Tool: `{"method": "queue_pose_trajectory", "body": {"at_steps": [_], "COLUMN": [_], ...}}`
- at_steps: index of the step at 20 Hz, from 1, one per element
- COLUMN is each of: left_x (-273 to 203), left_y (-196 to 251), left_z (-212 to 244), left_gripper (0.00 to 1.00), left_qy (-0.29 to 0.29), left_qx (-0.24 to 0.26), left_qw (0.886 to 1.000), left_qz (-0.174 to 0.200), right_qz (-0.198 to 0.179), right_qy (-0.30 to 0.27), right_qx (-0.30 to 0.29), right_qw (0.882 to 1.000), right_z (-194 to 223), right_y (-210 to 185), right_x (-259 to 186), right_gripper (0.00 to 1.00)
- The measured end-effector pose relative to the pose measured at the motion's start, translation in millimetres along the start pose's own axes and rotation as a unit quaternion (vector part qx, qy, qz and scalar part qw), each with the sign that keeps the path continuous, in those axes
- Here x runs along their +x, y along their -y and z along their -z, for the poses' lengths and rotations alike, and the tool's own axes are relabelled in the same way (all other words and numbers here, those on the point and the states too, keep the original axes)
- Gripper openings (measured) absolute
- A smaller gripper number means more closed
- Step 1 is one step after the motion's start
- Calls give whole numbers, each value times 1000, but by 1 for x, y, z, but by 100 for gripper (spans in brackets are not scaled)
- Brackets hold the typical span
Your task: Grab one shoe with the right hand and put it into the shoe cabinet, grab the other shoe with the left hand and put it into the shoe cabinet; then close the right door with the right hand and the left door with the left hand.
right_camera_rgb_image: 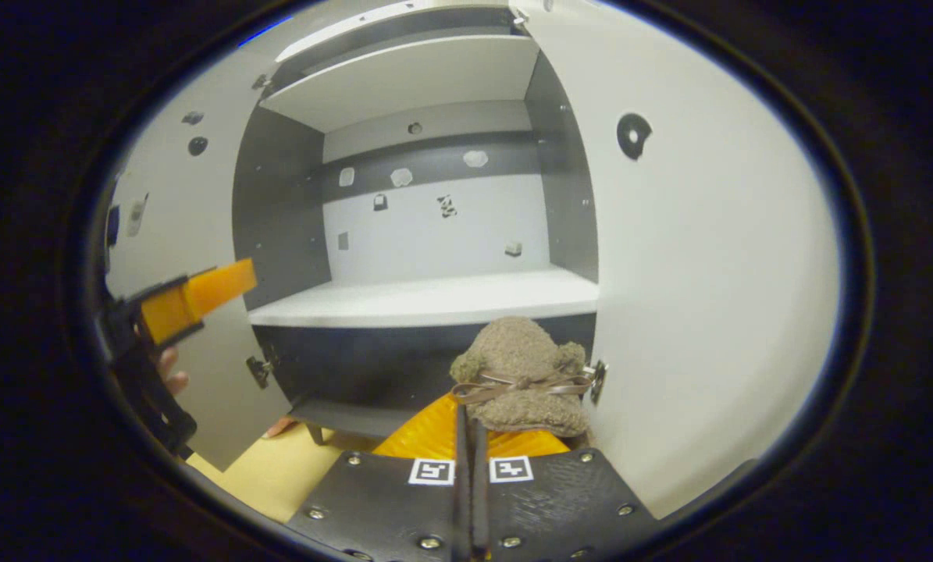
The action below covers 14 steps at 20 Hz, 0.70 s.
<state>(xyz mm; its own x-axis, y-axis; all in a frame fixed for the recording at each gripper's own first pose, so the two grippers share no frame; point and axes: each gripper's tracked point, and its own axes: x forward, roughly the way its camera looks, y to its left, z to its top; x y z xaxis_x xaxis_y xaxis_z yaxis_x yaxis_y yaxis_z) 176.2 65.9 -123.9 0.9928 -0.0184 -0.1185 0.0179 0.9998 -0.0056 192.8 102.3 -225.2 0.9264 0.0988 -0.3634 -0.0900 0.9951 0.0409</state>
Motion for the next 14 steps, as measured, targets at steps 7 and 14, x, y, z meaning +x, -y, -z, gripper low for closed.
{"method": "queue_pose_trajectory", "body": {"at_steps": [7,14], "left_x": [-1,0], "left_y": [-11,-22], "left_z": [0,-3], "left_gripper": [94,95], "left_qy": [-3,5], "left_qx": [-9,-1], "left_qw": [1000,1000], "left_qz": [-5,-15], "right_qz": [-29,-25], "right_qy": [16,-42], "right_qx": [-19,-71], "right_qw": [999,996], "right_z": [-101,-152], "right_y": [-34,-68], "right_x": [14,99], "right_gripper": [2,2]}}
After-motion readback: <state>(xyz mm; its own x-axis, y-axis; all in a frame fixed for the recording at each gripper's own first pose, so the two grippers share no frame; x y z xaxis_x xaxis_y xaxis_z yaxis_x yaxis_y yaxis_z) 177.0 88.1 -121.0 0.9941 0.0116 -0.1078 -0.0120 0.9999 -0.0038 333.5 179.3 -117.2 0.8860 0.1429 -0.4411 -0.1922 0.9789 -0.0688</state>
